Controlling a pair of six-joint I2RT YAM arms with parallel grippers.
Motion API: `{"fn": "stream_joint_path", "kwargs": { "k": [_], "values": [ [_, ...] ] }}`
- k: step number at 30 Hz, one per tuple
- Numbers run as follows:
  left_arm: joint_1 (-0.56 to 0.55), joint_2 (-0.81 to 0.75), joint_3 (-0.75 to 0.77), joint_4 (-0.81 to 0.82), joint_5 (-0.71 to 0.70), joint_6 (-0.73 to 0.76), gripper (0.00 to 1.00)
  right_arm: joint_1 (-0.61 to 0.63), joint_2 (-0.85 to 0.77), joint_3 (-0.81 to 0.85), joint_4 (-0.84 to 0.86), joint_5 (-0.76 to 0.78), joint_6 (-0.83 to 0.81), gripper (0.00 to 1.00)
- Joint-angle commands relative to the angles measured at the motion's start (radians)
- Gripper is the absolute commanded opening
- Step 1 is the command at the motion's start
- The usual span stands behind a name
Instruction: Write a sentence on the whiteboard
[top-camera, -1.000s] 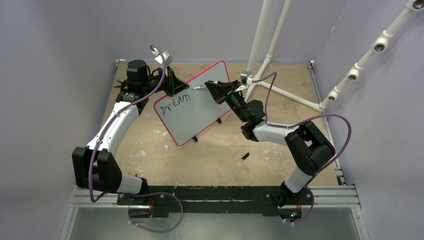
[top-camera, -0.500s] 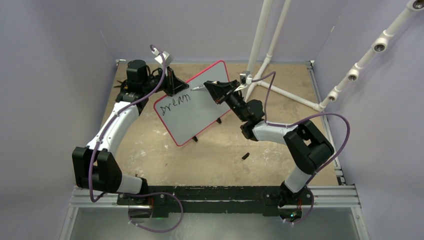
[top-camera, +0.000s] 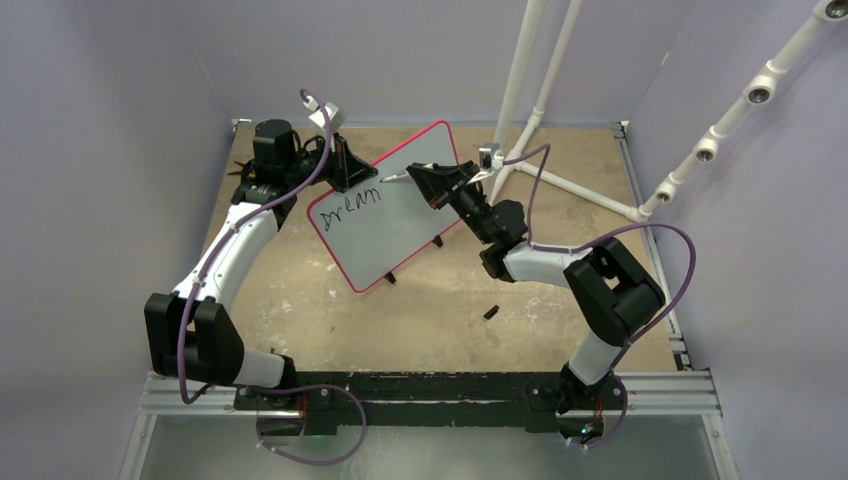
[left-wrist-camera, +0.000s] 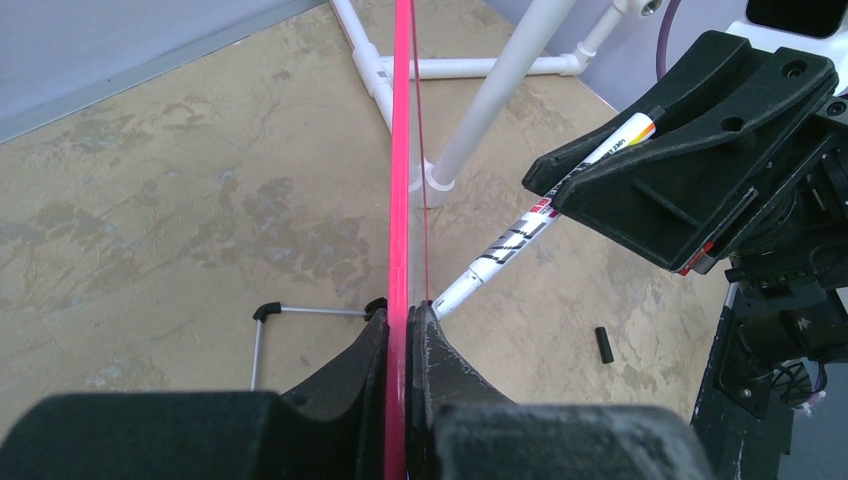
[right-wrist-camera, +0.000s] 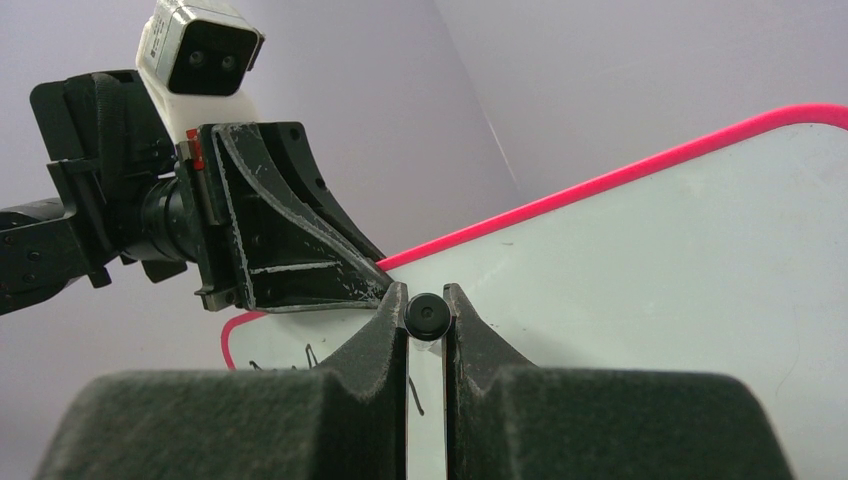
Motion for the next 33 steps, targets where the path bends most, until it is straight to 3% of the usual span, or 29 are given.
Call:
{"fn": "stream_joint_path", "kwargs": {
  "k": [1,22,33],
  "values": [
    [-0.028,0.052,-0.040,-0.116,0.061,0.008,0.00,0.000,0.009,-0.013,0.010,-0.014,0.000,0.00],
    [-0.028,0.055,-0.039,-0.115,0.060,0.007,0.00,0.001,-0.043,-0.097,0.045,0.099,0.000,0.00],
    [-0.028,0.053,-0.038,-0.115,0.059,0.007,0.00,0.001,-0.041,-0.095,0.023,0.087,-0.019,0.00]
  ]
}}
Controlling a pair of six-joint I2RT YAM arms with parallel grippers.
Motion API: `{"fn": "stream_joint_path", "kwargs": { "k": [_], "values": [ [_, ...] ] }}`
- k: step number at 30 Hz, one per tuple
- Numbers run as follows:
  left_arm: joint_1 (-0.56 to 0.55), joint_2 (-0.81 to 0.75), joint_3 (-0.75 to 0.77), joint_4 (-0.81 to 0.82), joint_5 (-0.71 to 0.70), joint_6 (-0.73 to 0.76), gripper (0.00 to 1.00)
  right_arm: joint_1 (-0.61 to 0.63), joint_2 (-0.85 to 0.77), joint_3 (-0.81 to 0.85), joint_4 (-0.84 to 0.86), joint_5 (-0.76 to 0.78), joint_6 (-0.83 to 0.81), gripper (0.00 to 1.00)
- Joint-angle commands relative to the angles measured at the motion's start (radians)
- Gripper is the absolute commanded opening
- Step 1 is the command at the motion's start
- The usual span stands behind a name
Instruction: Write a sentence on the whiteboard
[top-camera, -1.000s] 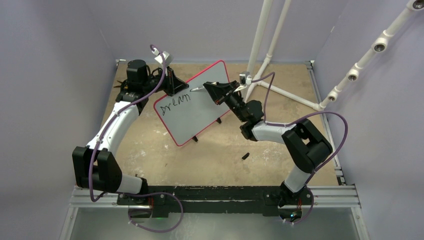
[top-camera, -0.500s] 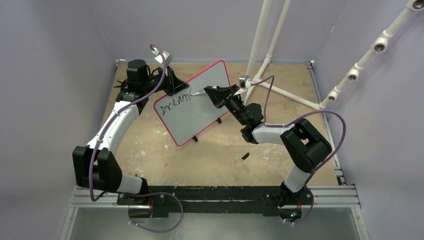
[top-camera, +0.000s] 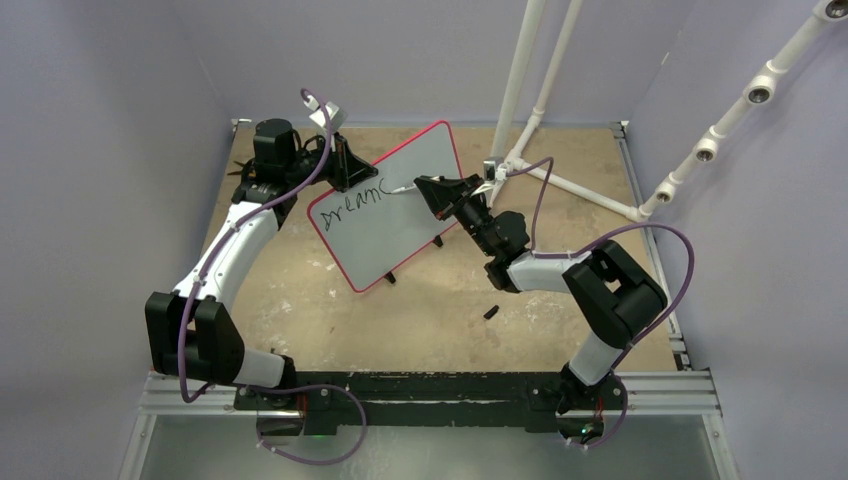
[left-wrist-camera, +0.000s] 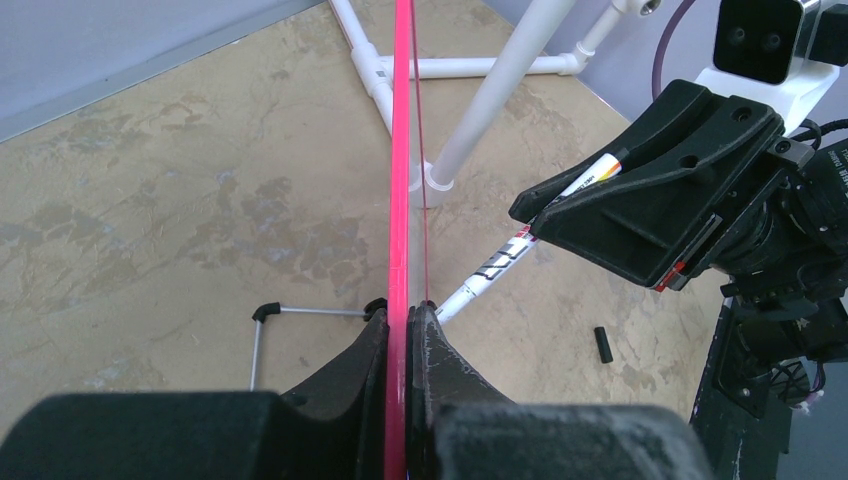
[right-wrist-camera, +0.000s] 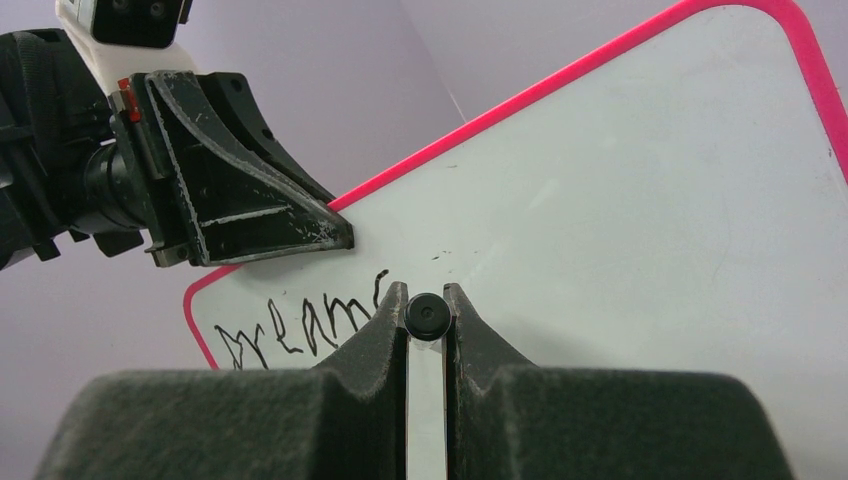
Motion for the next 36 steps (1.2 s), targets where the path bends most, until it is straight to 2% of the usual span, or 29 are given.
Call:
{"fn": "stream_joint_path", "kwargs": {
  "k": [1,22,28,32,36],
  "values": [
    [-0.028,0.047,-0.044,-0.114,0.057,0.008,0.00,0.000,-0.022,0.010,0.003,0.006,-0.026,0.00],
    [-0.028,0.050,-0.046,-0.113,0.047,0.004,0.00,0.007,-0.019,0.009,0.028,-0.121,-0.010,0.00],
    [-0.028,0.050,-0.044,-0.103,0.040,-0.008,0.00,0.005,-0.126,-0.020,0.000,-0.178,-0.005,0.00],
    [-0.028,0.053,-0.036,-0.097,0.036,-0.015,0.00,0.001,-0.239,-0.039,-0.087,-0.179,-0.050,0.00],
    [-0.028,0.056,-0.021,-0.090,0.033,-0.023,0.08,-0.018,-0.385,-0.089,-0.182,-0.168,-0.099,0.00]
  ]
}}
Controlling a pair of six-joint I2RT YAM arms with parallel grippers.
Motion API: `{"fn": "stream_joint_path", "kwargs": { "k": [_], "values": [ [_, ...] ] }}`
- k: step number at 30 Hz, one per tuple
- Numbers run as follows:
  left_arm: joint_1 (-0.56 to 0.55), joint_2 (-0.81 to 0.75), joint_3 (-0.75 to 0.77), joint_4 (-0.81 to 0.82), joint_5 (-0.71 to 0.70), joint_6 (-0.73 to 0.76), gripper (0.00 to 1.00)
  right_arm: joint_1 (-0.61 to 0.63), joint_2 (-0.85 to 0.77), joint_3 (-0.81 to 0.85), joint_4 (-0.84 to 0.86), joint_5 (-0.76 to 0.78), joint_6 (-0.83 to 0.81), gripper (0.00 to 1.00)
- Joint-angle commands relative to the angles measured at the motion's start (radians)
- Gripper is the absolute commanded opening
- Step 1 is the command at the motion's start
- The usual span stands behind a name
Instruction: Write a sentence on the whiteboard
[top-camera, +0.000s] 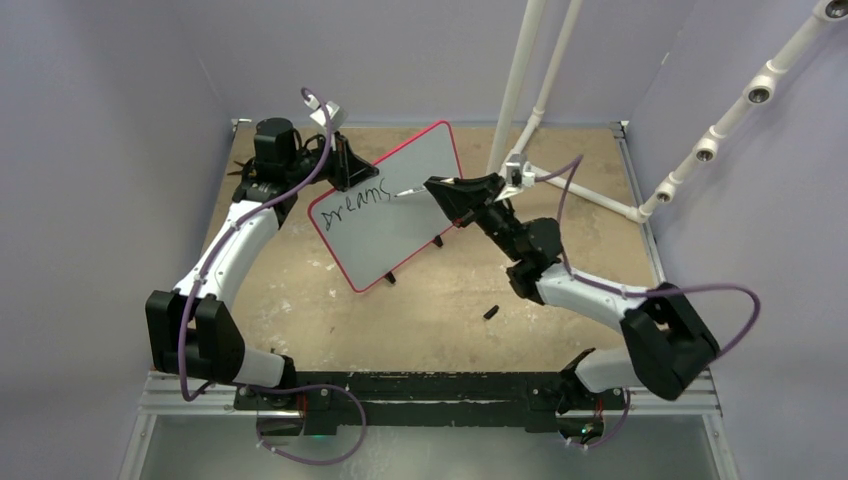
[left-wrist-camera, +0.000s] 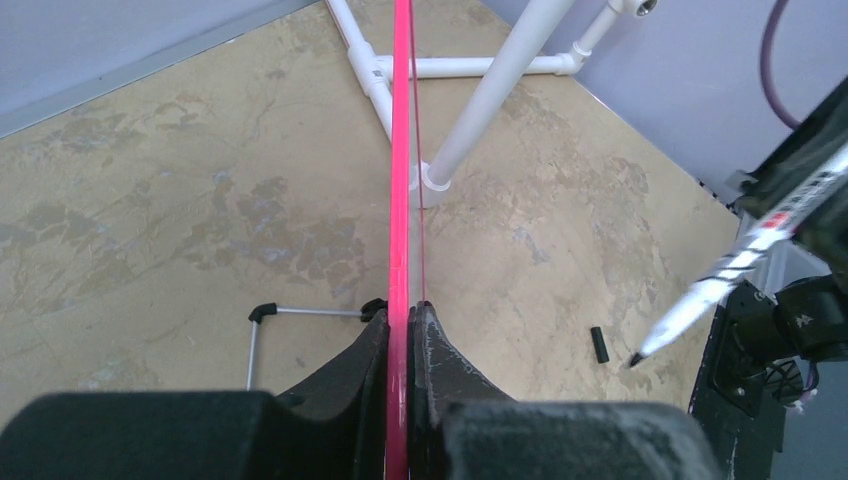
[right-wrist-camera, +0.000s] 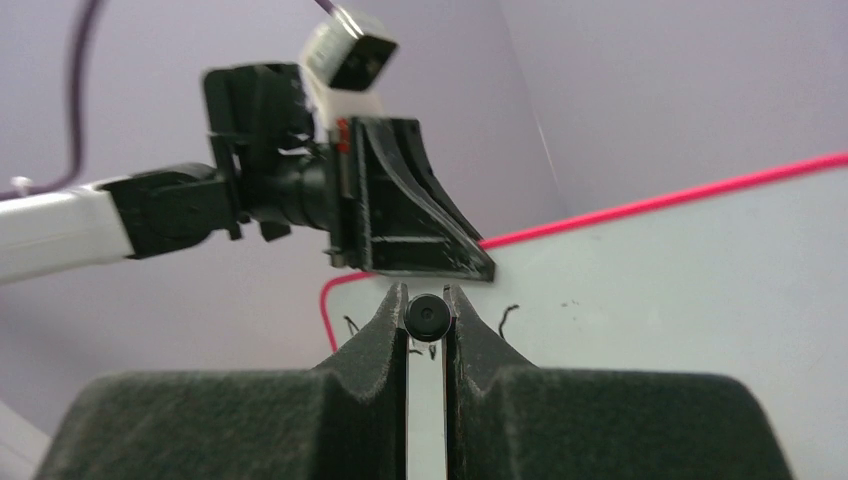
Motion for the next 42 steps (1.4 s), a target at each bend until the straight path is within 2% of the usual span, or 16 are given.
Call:
{"fn": "stream_joint_path", "kwargs": {
  "k": [1,9,18,23,28,32,37,42],
  "values": [
    [-0.028,0.055,-0.020,-0.090,0.031,-0.016,0.11,-0.025,-0.168,-0.053,-0.109,-0.008,-0.082,0.00],
    [-0.028,0.084,0.065,-0.099,0.011,-0.038,0.41,-0.073,-0.351,-0.058,-0.332,-0.030,-0.189,0.00],
    [-0.037,0.142,0.199,-0.100,-0.027,-0.059,0.70,-0.187,-0.329,-0.076,-0.277,-0.183,-0.133,0.00],
    [-0.063,0.210,0.275,-0.115,-0.062,-0.053,0.75,-0.207,-0.280,-0.072,-0.211,-0.208,-0.119,0.00],
    [-0.085,0.260,0.309,-0.133,-0.072,-0.034,0.75,-0.206,-0.194,-0.013,-0.163,-0.167,-0.117,0.00],
    [-0.086,0.265,0.286,-0.120,-0.072,-0.029,0.68,-0.206,-0.128,0.036,-0.139,-0.137,-0.116,0.00],
    [-0.086,0.262,0.266,-0.115,-0.066,-0.022,0.52,-0.191,-0.050,0.091,-0.108,-0.114,-0.113,0.00],
    [-0.086,0.265,0.253,-0.114,-0.062,-0.015,0.30,-0.178,0.034,0.138,-0.053,-0.102,-0.090,0.00]
  ]
}}
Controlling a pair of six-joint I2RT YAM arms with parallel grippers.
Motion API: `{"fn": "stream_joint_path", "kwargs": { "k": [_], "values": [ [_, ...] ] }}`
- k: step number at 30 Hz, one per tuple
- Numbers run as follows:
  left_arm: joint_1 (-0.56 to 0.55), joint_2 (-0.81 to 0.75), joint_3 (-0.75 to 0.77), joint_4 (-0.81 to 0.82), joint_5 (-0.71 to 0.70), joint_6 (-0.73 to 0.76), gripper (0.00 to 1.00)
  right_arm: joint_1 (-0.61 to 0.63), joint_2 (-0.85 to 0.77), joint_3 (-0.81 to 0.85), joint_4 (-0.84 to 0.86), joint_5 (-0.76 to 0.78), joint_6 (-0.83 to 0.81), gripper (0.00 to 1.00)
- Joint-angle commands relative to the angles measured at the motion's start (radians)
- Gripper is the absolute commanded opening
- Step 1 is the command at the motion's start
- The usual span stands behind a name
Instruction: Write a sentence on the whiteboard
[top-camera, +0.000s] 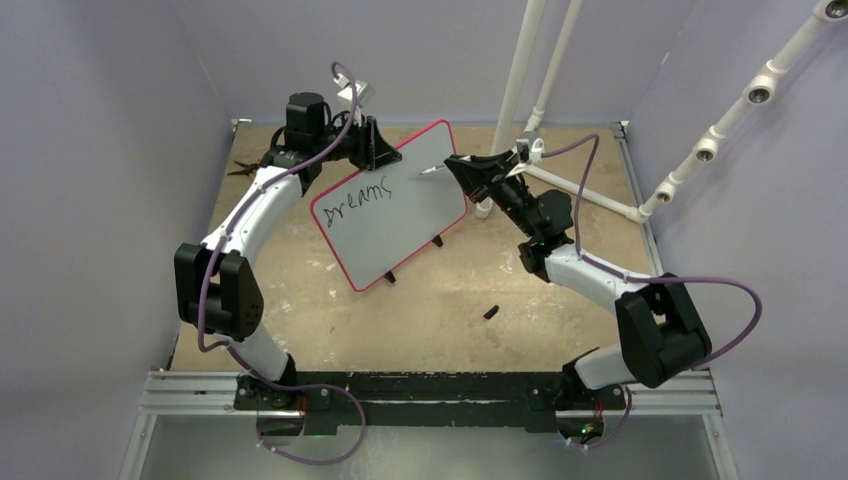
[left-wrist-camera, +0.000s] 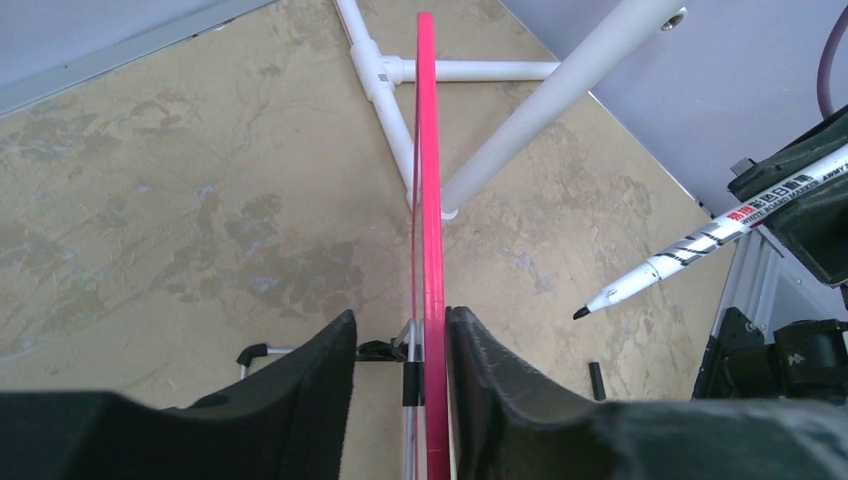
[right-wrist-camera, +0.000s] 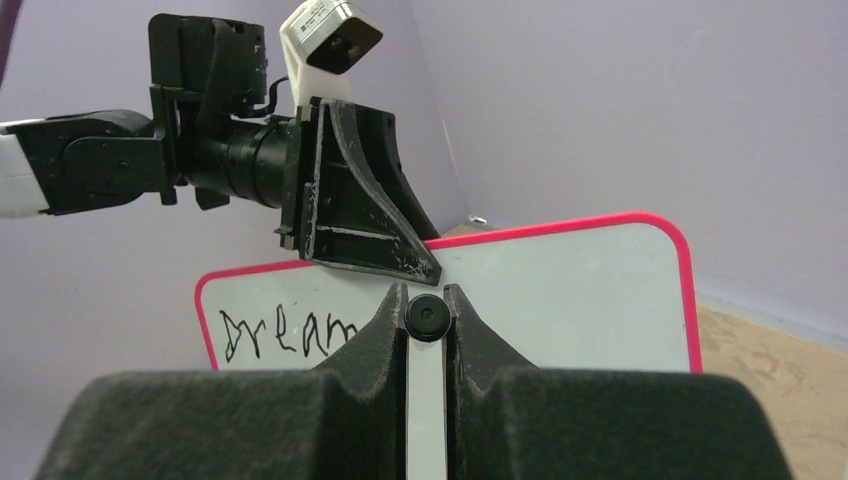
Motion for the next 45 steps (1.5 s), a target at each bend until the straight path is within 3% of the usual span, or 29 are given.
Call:
{"fn": "stream_joint_path", "kwargs": {
  "k": [1,9,45],
  "values": [
    [-0.010,0.014,-0.026,-0.017,0.008,0.029,0.26,0.014,0.055,0.074,0.099,0.025,0.025,0.00],
    [-0.010,0.019,-0.031,-0.015,0.010,0.037,0.00,0.029,0.151,0.155,0.101,-0.013,0.046,0.00],
    [-0.009,0.017,-0.040,-0.008,0.052,0.045,0.00,0.035,0.274,0.262,-0.015,-0.005,0.016,0.00]
  ]
}}
